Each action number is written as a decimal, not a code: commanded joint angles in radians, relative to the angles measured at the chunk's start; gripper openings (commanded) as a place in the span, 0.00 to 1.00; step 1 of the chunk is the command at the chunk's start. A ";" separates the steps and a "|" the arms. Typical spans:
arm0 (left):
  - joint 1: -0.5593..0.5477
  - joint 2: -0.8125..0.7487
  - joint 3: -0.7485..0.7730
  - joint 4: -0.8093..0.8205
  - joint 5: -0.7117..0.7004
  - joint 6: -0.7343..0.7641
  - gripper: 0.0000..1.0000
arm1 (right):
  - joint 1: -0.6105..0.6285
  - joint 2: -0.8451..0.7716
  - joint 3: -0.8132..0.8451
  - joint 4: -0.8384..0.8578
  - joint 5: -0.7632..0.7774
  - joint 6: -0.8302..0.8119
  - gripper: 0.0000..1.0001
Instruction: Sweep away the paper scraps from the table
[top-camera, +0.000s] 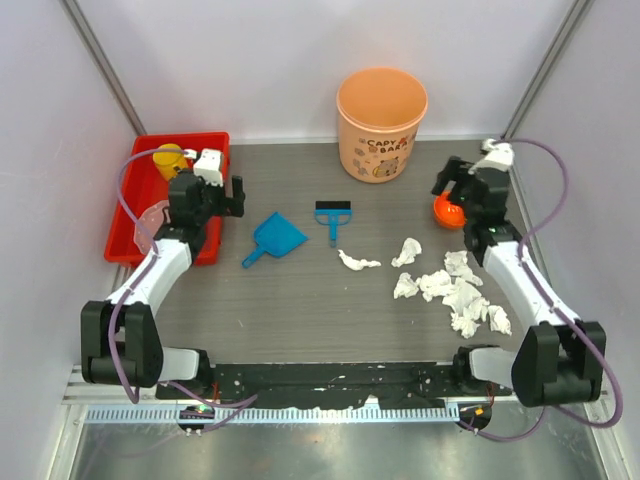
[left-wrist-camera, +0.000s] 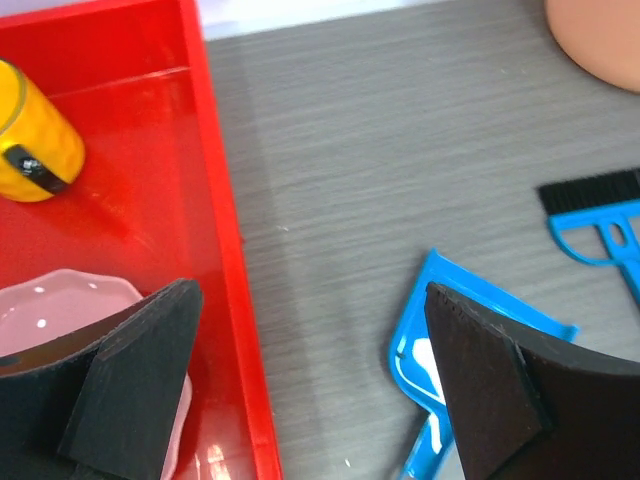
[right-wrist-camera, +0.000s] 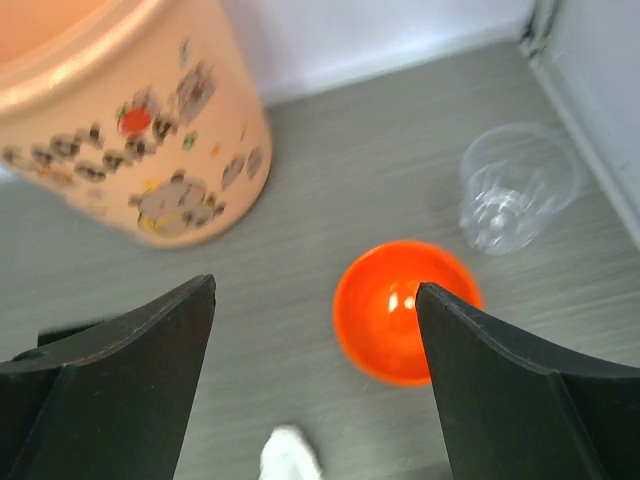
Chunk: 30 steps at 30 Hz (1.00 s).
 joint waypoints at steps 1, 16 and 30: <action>0.004 -0.019 0.115 -0.421 0.142 0.014 0.97 | 0.211 0.096 0.129 -0.327 0.046 0.026 0.87; 0.006 -0.005 0.213 -0.660 -0.054 0.044 0.97 | 0.678 0.896 0.896 -0.607 -0.189 -0.347 0.80; 0.007 -0.013 0.196 -0.654 -0.059 0.044 0.97 | 0.671 1.145 1.208 -0.807 -0.149 -0.426 0.51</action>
